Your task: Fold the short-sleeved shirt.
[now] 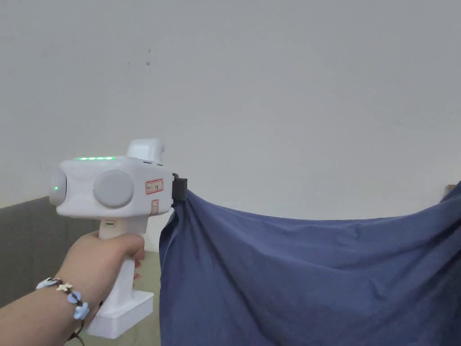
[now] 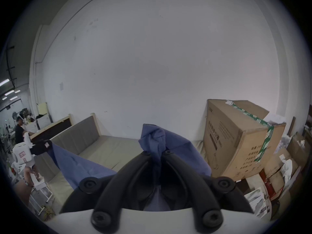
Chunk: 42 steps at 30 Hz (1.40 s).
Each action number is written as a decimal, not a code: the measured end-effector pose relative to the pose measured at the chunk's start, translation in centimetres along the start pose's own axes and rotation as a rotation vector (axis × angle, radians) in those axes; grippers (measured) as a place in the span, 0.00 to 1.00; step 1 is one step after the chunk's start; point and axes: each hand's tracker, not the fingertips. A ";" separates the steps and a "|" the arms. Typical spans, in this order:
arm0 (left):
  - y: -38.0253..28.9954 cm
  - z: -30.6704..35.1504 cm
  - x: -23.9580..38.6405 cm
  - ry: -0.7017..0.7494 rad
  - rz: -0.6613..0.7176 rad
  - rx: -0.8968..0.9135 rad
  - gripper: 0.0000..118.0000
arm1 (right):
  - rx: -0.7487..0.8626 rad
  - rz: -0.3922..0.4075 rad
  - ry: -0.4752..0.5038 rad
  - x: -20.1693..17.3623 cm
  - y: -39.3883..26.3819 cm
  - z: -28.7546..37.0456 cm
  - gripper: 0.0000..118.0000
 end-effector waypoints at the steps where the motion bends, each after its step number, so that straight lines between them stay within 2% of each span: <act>1: 0.4 -1.2 -0.1 0.010 0.005 0.009 0.01 | 0.000 0.001 -0.008 0.0 0.4 -1.3 0.05; 7: 2.5 -6.4 -0.7 0.096 0.017 0.075 0.01 | 0.012 -0.045 -0.047 0.1 1.8 -7.7 0.05; 16: 0.8 -8.6 -1.8 0.186 0.005 0.127 0.01 | 0.015 -0.033 -0.052 -0.9 -1.0 -12.9 0.05; 20: -3.7 -9.3 -2.4 0.168 -0.012 0.004 0.01 | -0.046 -0.013 -0.050 -0.8 -5.8 -14.2 0.05; 26: -17.0 -8.5 -2.6 0.091 -0.001 -0.253 0.01 | -0.231 -0.108 -0.048 0.7 -20.2 -15.0 0.05; 29: -23.7 -6.0 -2.3 0.058 0.034 -0.345 0.01 | -0.323 -0.142 -0.042 1.5 -27.8 -13.2 0.05; 32: -28.0 -1.6 -2.1 0.030 0.104 -0.340 0.01 | -0.373 -0.134 -0.035 2.2 -33.2 -9.6 0.05; 34: -29.3 2.8 -1.7 0.018 0.119 -0.309 0.01 | -0.365 -0.162 -0.003 2.8 -35.4 -5.4 0.05; 38: -29.7 10.5 -0.9 0.013 0.089 -0.259 0.01 | -0.333 -0.193 0.021 3.6 -36.0 2.9 0.05; 42: -27.6 16.7 -0.8 0.019 0.076 -0.206 0.01 | -0.306 -0.150 0.019 3.0 -35.5 9.6 0.05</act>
